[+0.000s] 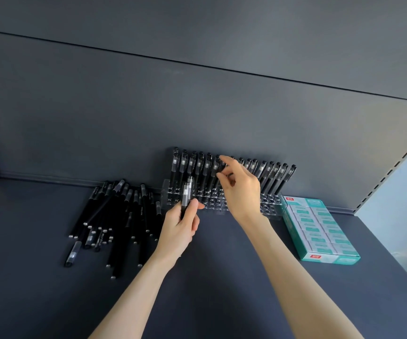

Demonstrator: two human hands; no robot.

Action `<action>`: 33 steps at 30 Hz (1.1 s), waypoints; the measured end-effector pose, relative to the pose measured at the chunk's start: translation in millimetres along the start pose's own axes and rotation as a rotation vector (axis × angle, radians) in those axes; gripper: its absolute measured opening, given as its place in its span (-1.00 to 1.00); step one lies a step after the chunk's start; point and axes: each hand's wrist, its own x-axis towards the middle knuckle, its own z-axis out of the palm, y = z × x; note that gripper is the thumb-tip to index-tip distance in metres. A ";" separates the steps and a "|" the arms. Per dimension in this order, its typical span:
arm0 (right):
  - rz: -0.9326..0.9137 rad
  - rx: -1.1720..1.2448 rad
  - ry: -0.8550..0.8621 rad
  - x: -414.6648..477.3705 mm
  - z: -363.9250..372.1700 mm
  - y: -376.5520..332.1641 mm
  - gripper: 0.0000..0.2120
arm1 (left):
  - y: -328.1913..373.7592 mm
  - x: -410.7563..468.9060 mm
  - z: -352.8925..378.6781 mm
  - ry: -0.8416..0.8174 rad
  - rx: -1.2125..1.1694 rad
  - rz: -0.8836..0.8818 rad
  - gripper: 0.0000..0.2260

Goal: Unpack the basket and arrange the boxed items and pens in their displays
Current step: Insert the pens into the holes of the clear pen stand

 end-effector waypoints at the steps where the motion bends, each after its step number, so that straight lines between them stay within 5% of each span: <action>1: 0.031 0.044 0.024 -2.4 -3.4 -1.7 -0.72 | 0.6 -0.8 0.1 -0.021 0.001 -0.003 -0.75; 3: 0.128 0.235 0.015 -8.4 -11.7 -7.3 -0.81 | 2.2 -2.3 0.8 -0.082 -0.003 -0.015 -0.76; 8: 0.316 0.609 -0.317 -21.3 -27.2 -18.4 -0.84 | 2.9 -6.6 6.2 -0.267 -0.010 -0.065 -0.78; 15: 0.422 0.791 -0.113 -23.9 -37.2 -10.7 -0.85 | 0.1 -5.8 4.8 -0.297 -0.024 -0.070 -0.80; 20: 0.359 0.780 -0.259 -27.8 -39.3 -9.5 -0.64 | -2.6 -5.1 7.3 -0.270 -0.069 -0.072 -0.80; 27: 0.320 0.480 0.203 -1.8 -45.1 -4.6 -0.71 | -2.3 0.1 7.3 -0.042 -0.057 -0.110 -0.70; 33: 0.152 0.263 0.230 10.8 -29.6 0.2 -0.73 | -2.1 -3.7 6.3 -0.100 -0.046 -0.052 -0.77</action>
